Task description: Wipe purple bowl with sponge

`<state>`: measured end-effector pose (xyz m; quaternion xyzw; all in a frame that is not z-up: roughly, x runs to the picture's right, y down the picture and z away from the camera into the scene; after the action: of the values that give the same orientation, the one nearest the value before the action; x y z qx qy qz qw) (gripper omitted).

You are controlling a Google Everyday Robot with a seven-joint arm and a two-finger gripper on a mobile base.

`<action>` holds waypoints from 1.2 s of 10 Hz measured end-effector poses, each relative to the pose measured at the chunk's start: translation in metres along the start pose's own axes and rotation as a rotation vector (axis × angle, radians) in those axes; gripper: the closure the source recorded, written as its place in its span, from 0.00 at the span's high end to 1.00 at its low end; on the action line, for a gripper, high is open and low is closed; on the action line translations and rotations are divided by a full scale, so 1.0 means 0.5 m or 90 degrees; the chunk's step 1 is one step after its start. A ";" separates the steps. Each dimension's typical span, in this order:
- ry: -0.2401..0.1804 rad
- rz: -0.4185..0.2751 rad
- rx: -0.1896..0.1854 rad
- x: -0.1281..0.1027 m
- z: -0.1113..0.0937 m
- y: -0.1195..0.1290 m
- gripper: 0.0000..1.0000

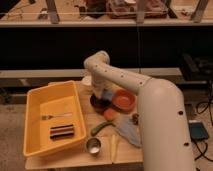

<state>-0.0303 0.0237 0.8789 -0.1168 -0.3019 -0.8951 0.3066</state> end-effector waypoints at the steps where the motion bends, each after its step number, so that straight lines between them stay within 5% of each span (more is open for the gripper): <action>1: 0.004 -0.009 0.001 0.019 -0.007 -0.018 0.00; 5: 0.015 -0.046 0.020 0.041 -0.012 -0.095 0.00; 8: 0.016 -0.061 0.026 -0.003 -0.019 -0.116 0.00; 12: -0.006 -0.043 0.021 -0.094 0.000 -0.084 0.00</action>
<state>-0.0192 0.0728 0.8408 -0.1055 -0.3216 -0.8993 0.2770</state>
